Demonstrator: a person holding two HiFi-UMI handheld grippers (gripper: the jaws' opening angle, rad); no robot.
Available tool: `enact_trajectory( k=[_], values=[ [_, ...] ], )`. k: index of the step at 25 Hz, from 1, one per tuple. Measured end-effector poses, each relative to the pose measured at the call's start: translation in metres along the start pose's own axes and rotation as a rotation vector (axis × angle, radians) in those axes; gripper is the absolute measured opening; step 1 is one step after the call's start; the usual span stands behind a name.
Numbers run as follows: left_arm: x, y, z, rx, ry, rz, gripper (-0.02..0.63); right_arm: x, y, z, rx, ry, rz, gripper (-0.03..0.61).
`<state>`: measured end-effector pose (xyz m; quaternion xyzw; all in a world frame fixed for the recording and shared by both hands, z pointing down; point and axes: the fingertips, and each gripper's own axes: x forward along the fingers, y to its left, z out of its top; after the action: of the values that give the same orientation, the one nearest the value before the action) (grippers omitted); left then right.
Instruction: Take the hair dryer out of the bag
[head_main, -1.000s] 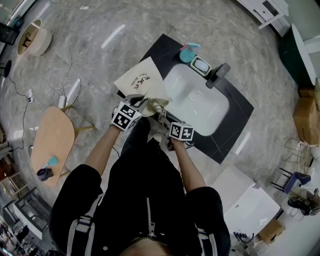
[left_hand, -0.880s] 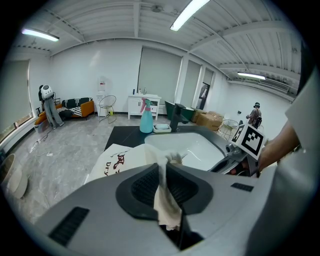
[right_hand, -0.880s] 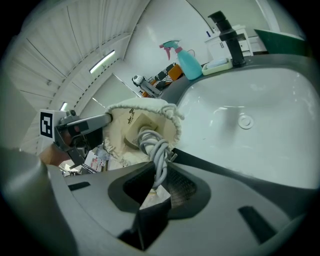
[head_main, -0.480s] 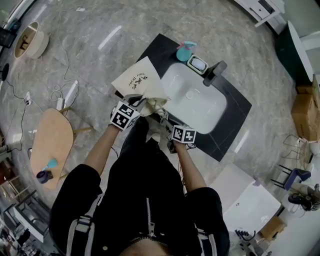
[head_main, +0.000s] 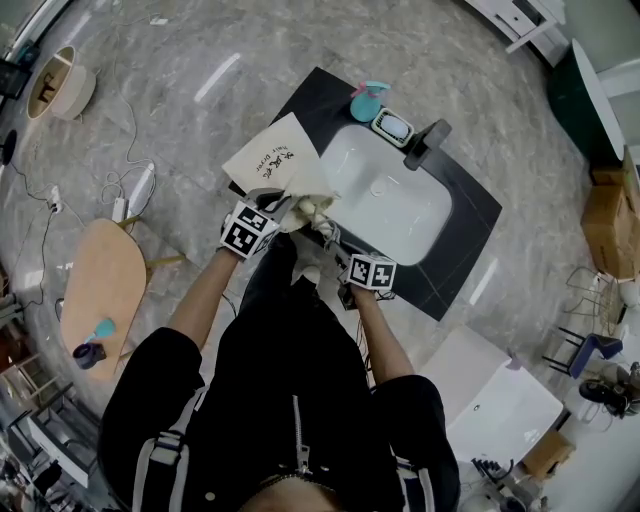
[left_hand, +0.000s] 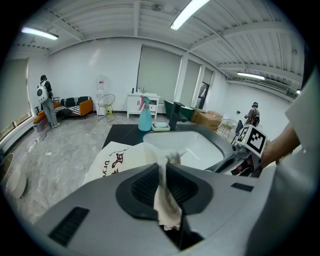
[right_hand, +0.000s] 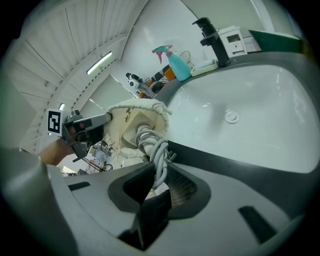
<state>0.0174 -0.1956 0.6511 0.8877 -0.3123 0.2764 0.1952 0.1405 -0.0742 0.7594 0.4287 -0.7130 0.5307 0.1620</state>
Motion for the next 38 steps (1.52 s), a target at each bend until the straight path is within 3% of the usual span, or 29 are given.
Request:
enact_trajectory(
  k=[5,10,13,17,22,30,38],
  values=[
    [0.001,-0.001,-0.003,-0.009,0.001,0.0,0.06,0.002,-0.001,0.0,-0.014,0.028,-0.005,0.105],
    [0.002,-0.002,-0.004,-0.018,-0.002,-0.001,0.06,-0.003,-0.001,0.002,-0.043,0.056,-0.024,0.186],
    [0.001,0.0,-0.003,-0.024,-0.006,0.0,0.06,-0.007,0.007,0.011,-0.12,0.051,-0.037,0.228],
    [0.001,0.001,-0.003,-0.032,-0.01,-0.003,0.06,0.004,0.018,0.026,-0.295,0.058,-0.048,0.278],
    [0.001,0.001,-0.005,-0.048,-0.016,-0.005,0.06,0.019,0.043,0.053,-0.357,0.044,-0.013,0.279],
    [-0.001,0.008,-0.001,-0.071,-0.033,-0.009,0.06,0.051,0.055,0.058,-0.605,0.155,-0.05,0.288],
    [-0.003,0.009,-0.001,-0.08,-0.028,-0.036,0.06,0.079,0.048,0.053,-0.644,0.25,-0.077,0.29]
  ],
)
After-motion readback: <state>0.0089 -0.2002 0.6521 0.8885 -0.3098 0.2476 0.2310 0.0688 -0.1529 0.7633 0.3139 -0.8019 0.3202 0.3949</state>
